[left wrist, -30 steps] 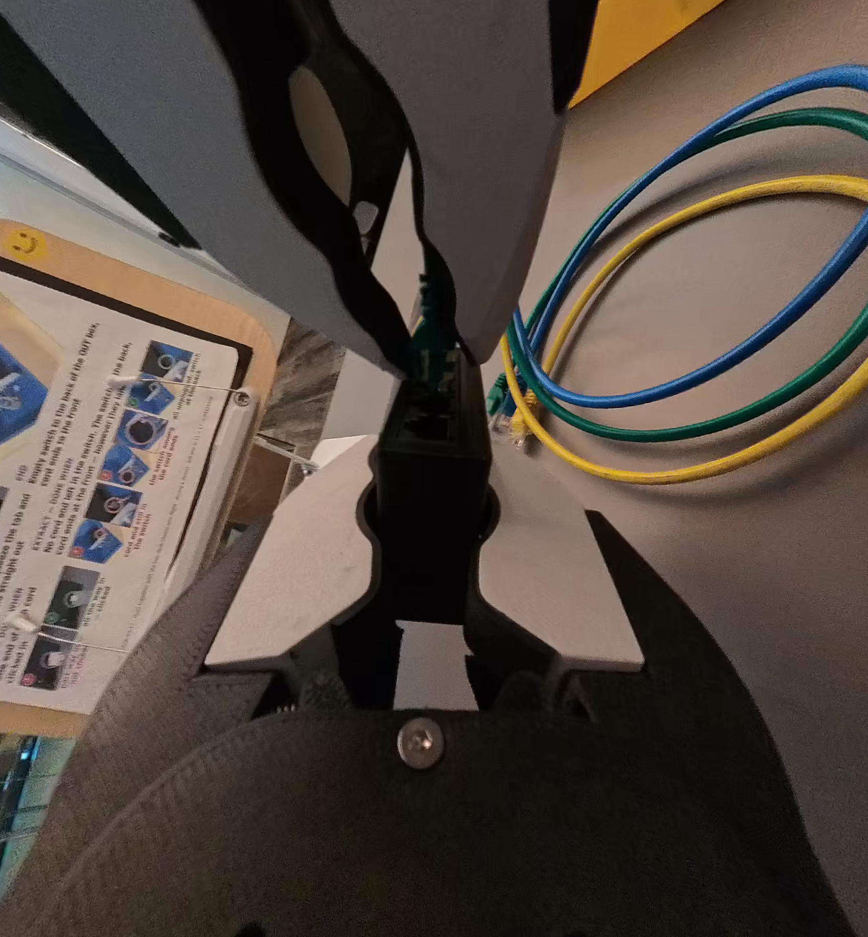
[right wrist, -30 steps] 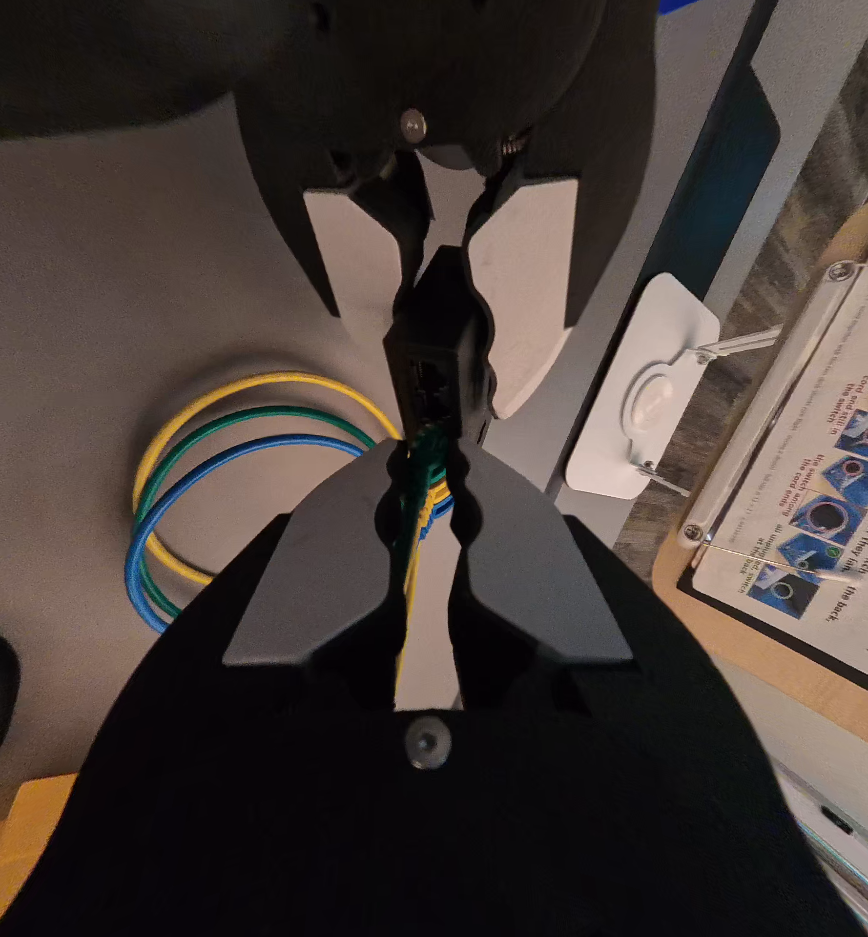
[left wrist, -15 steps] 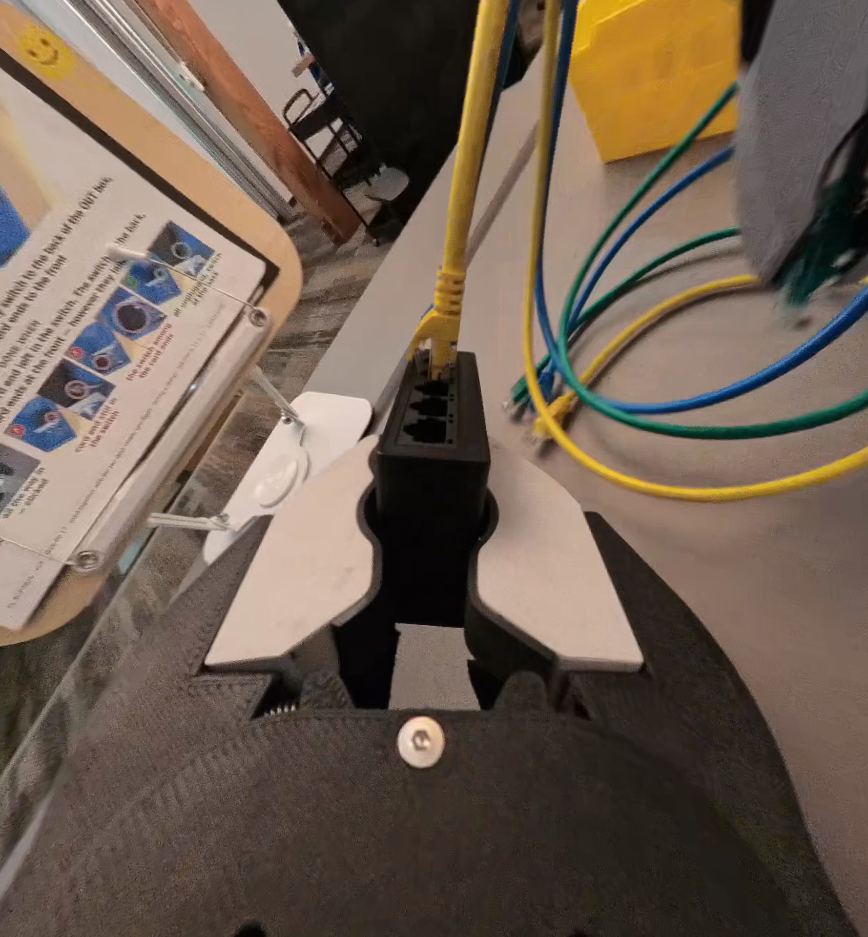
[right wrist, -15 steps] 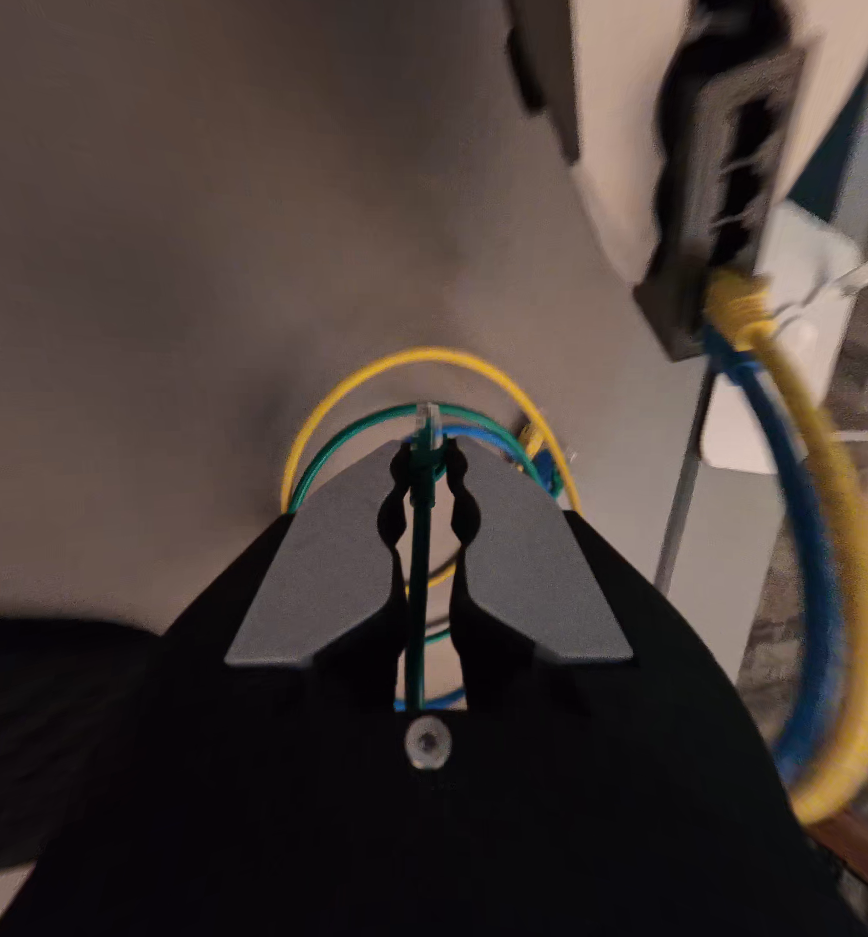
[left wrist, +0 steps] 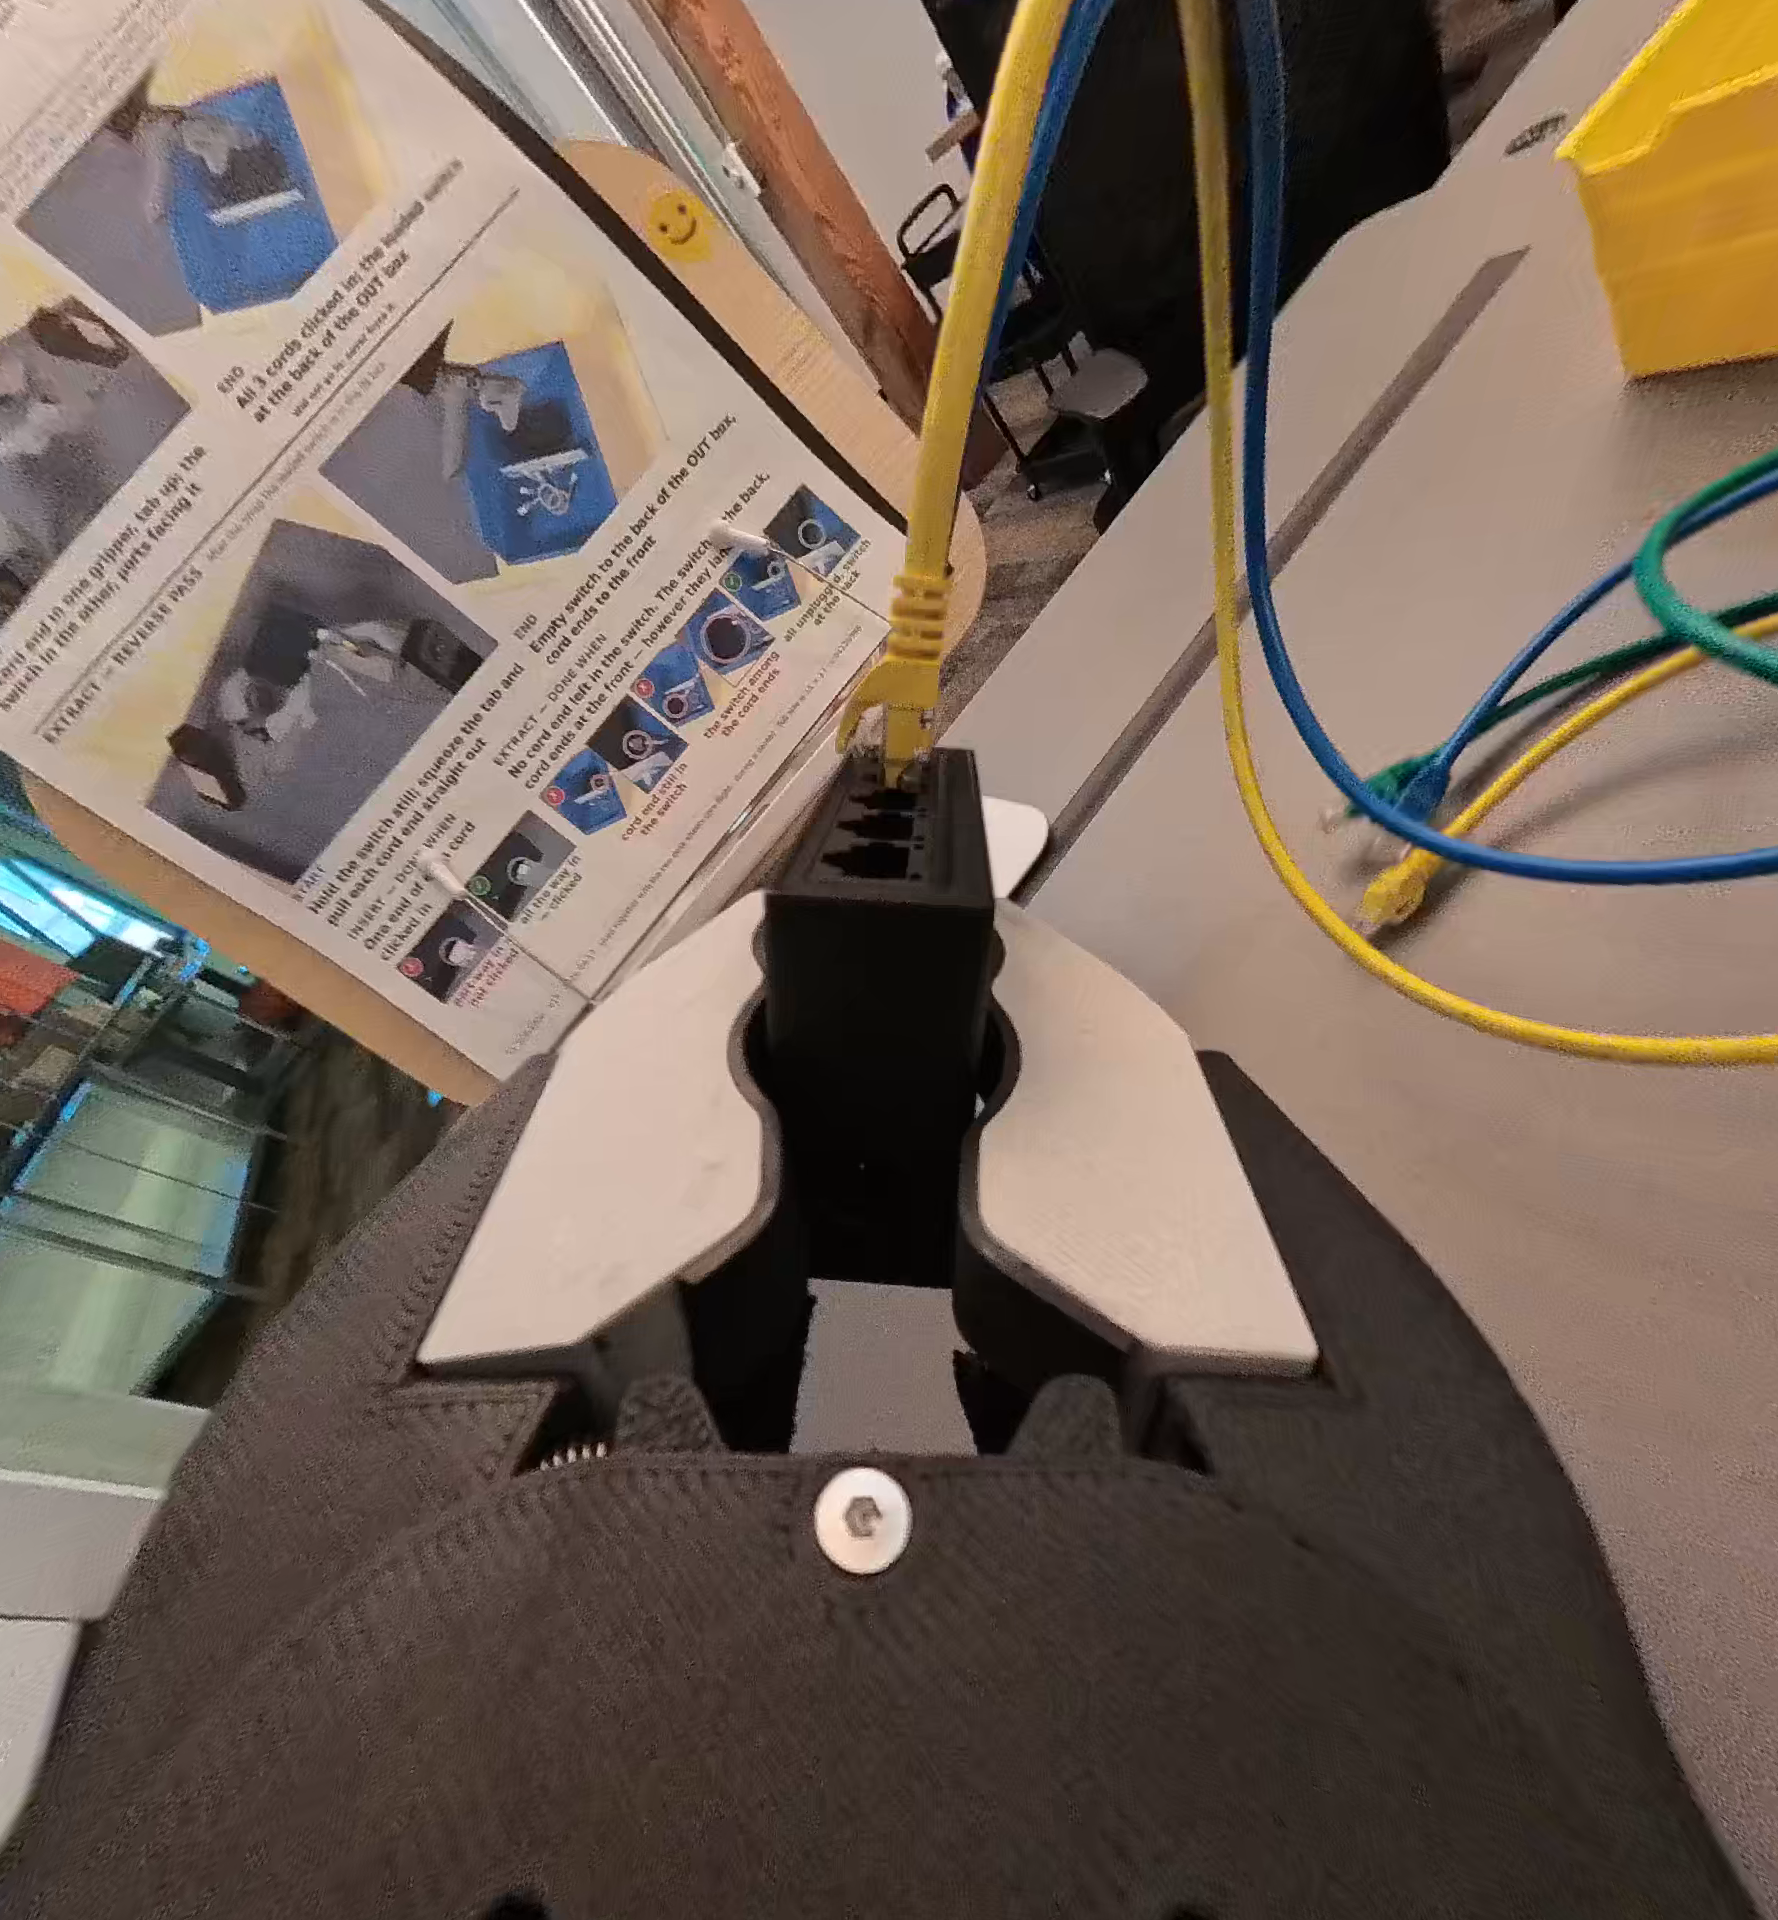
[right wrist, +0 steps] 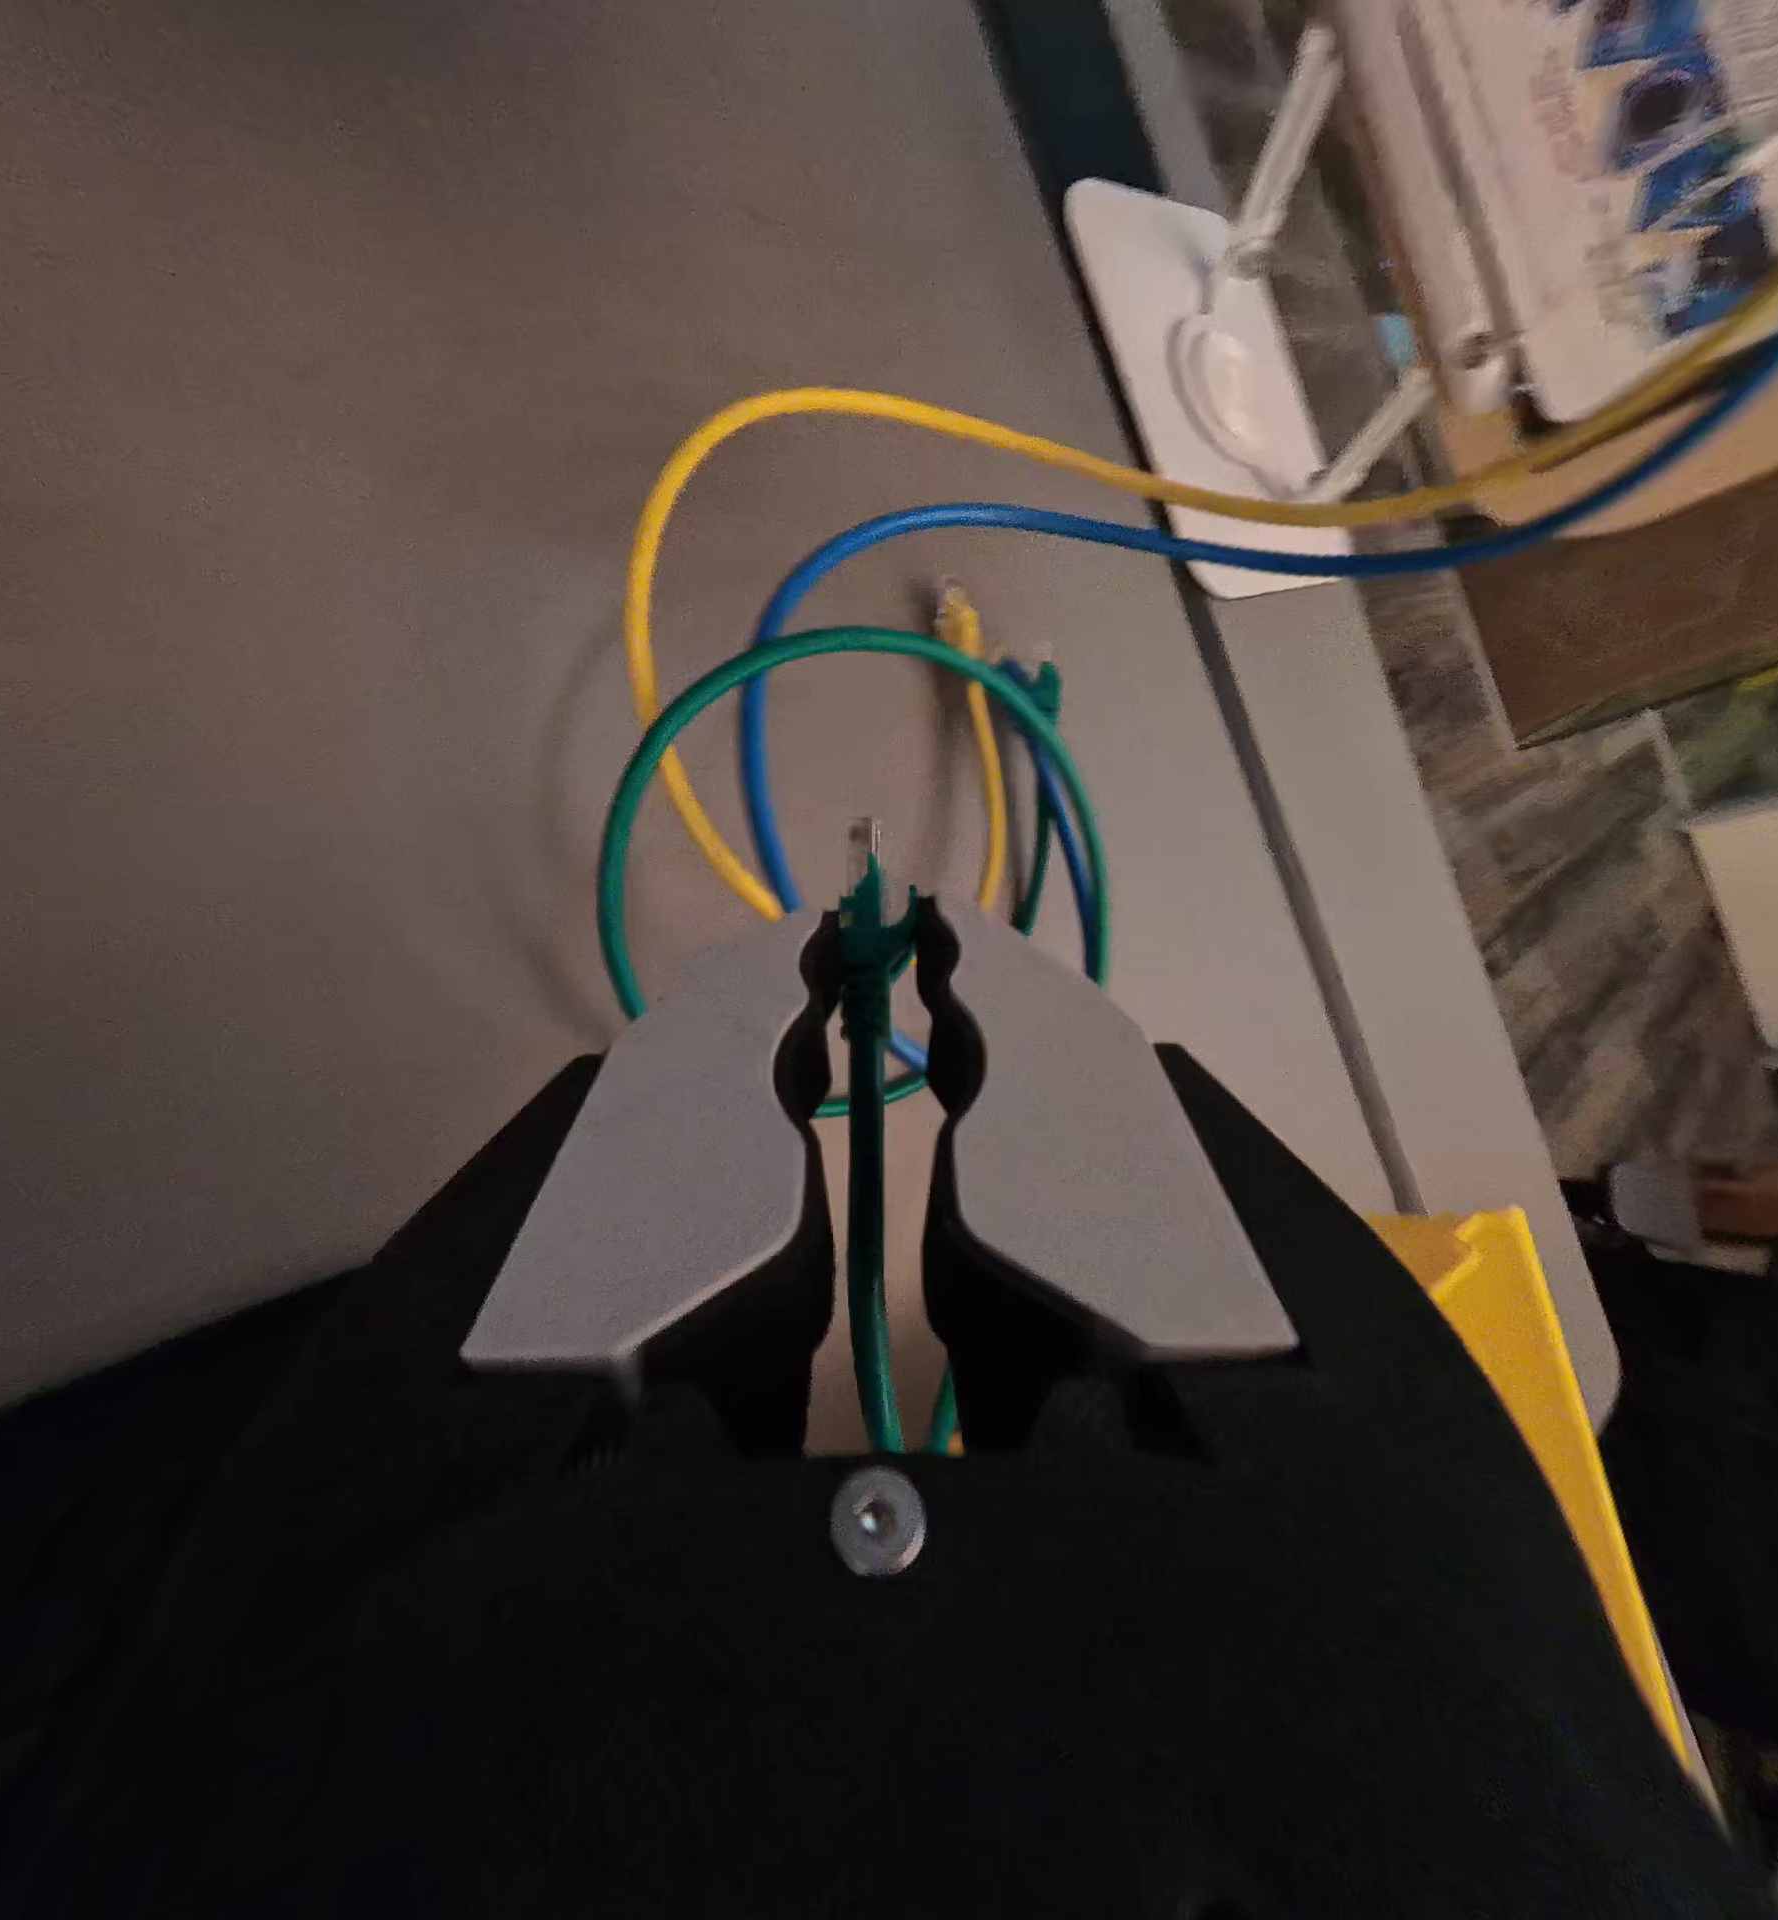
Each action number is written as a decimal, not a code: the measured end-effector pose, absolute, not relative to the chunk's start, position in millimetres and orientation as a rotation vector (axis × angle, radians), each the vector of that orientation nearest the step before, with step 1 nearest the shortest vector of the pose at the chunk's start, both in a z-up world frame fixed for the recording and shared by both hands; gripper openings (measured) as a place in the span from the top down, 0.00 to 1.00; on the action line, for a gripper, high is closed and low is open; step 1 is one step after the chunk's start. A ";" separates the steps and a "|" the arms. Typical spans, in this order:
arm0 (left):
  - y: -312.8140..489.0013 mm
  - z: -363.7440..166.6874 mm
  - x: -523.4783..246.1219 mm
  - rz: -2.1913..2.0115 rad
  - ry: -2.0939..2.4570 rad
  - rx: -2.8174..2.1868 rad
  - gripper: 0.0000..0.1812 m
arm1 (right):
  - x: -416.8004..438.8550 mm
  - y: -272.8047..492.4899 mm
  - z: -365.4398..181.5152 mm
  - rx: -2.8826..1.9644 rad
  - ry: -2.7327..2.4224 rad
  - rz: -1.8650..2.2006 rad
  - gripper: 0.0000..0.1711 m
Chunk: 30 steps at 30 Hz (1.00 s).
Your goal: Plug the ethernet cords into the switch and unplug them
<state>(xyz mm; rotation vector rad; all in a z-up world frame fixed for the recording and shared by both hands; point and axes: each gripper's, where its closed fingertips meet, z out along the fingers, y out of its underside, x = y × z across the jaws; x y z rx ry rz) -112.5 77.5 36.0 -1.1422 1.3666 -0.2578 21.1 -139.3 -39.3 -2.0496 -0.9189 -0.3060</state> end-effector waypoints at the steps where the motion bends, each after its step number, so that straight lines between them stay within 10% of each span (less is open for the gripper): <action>1: 76.4 36.2 -115.6 -0.227 1.403 -1.108 0.83 | 22.7 -139.4 -30.5 -2.016 -0.875 -0.325 0.91; 16: 81.1 22.3 -162.5 0.000 1.679 -1.035 0.83 | 83.1 -121.9 184.5 -1.759 -0.642 -0.737 0.91; 30: 86.9 39.2 -174.7 0.028 1.612 -1.077 0.83 | 36.2 -123.6 -70.0 -2.323 -0.608 -0.211 0.91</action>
